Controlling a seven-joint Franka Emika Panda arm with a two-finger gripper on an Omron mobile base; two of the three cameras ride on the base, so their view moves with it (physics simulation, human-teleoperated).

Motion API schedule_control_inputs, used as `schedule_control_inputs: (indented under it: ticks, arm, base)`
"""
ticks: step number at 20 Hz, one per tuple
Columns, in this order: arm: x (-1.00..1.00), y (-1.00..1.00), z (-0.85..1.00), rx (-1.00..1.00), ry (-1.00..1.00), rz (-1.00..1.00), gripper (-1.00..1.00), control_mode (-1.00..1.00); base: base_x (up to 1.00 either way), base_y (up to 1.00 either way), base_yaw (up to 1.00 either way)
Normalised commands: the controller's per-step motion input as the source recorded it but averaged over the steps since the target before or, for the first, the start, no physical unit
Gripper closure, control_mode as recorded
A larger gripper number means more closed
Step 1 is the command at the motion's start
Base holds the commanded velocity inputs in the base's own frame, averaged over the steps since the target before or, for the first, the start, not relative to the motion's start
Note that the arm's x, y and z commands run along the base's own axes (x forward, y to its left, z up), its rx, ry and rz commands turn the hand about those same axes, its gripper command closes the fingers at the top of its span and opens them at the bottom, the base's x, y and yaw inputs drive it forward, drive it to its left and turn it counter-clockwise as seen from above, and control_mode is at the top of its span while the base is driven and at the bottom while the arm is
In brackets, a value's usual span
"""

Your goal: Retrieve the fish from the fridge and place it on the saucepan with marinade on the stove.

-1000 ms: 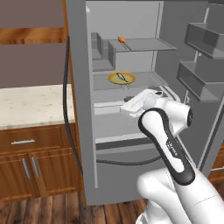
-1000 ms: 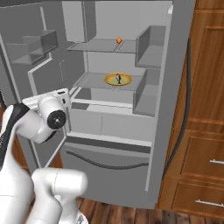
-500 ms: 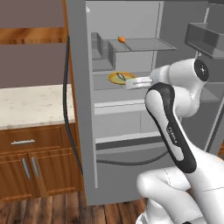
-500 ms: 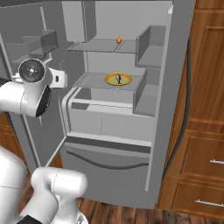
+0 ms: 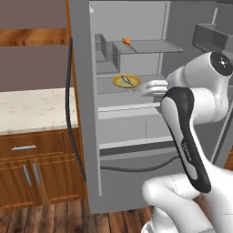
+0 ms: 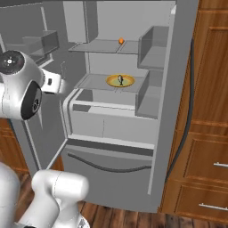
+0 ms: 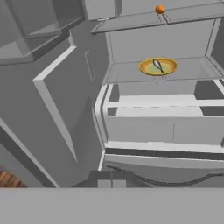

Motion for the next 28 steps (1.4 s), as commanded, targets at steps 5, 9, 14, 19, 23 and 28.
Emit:
schedule_control_inputs:
  ticks: [5, 9, 14, 19, 23, 28]
  arm:
    - [-0.43, -0.40, -0.19, -0.04, -0.01, -0.03, -1.00, -1.00]
    - [-0.31, -0.75, 0.00, 0.00, 0.00, -0.03, -1.00, -1.00]
    - [-0.26, -0.26, 0.00, 0.00, -0.01, -0.05, -1.00, -1.00]
    - [-0.04, 0.15, -0.21, -0.02, -0.06, -0.07, -1.00, -1.00]
    - [0.00, 0.03, -0.02, 0.00, 0.00, -0.04, -1.00, -1.00]
    - [0.00, 0.00, 0.00, 0.00, 0.00, 0.00, -1.00, -1.00]
  base:
    - [0.00, 0.00, 0.00]
    - [0.00, 0.00, 0.00]
    - [0.00, 0.00, 0.00]
    - [0.00, 0.00, 0.00]
    - [0.00, 0.00, 0.00]
    - [0.00, 0.00, 0.00]
